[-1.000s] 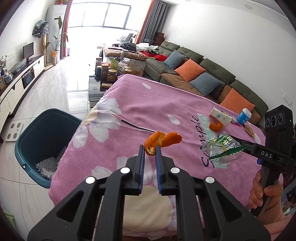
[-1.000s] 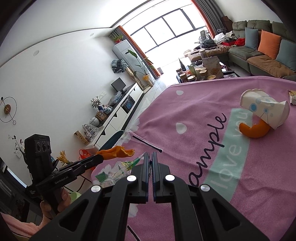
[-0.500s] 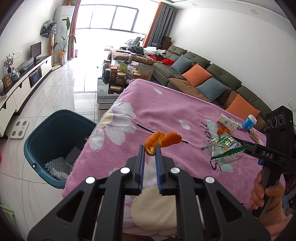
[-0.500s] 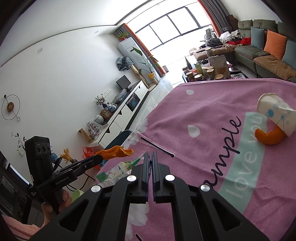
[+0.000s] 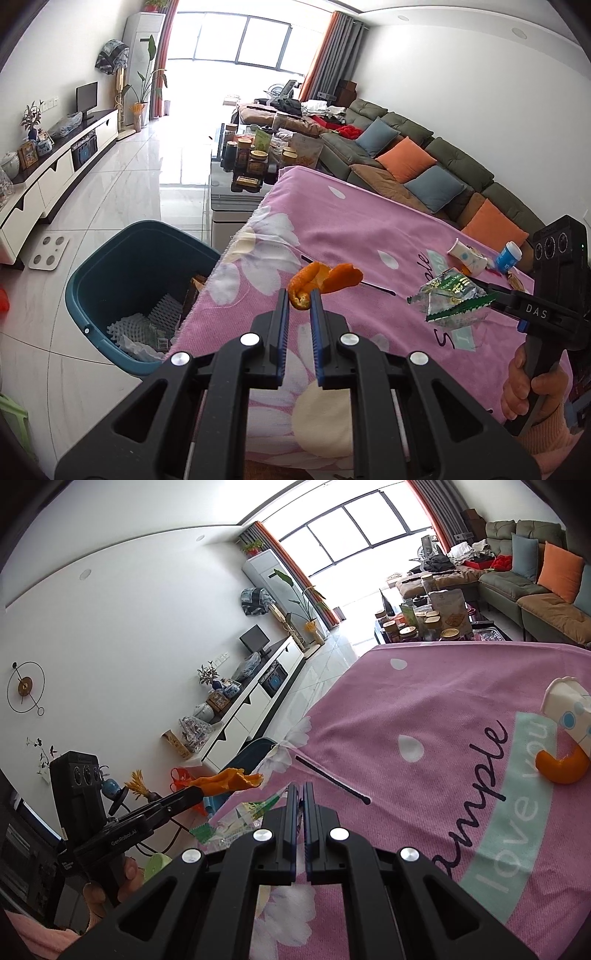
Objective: Collect trash
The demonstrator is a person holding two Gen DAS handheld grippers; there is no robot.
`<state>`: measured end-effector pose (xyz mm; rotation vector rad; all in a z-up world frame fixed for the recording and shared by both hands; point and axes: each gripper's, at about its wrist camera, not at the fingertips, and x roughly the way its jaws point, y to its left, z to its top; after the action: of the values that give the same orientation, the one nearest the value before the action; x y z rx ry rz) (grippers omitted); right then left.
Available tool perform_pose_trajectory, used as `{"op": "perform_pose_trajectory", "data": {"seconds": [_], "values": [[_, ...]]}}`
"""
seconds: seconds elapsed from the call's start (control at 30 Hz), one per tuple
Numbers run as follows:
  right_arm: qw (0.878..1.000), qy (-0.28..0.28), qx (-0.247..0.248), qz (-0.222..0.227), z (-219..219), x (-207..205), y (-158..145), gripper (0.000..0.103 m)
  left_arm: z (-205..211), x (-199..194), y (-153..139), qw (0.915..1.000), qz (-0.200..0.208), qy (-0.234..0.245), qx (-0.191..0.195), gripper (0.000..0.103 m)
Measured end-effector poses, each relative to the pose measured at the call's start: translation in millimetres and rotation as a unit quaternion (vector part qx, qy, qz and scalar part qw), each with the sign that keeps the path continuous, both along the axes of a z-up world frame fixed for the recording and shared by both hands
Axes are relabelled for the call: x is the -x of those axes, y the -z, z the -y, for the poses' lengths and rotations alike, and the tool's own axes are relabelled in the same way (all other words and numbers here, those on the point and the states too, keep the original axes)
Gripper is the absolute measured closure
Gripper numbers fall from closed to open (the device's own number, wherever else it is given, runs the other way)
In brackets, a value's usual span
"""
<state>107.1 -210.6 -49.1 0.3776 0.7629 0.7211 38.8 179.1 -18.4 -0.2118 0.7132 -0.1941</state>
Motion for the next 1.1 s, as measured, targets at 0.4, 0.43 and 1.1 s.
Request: {"op": "perform_pose_trajectory", "data": {"seconds": [0.4,0.43,1.1], "values": [[1.000,-0.023,-0.001,-0.002,-24.9,-10.2,-3.3,0.101,-18.5,1.1,-2.5,0.9997,0.004,-0.025,0.000,0.091],[1.000,-0.025,-0.001,-0.003,-27.4,-11.4,-3.0,0.101,-19.6,1.3,-2.6,0.9996,0.005,-0.027,0.000,0.091],[0.998,-0.060,0.007,0.000,-72.9,-27.9,-11.9,0.101,-48.6,1.3,-2.1,0.9980,0.007,-0.063,-0.001,0.091]]}}
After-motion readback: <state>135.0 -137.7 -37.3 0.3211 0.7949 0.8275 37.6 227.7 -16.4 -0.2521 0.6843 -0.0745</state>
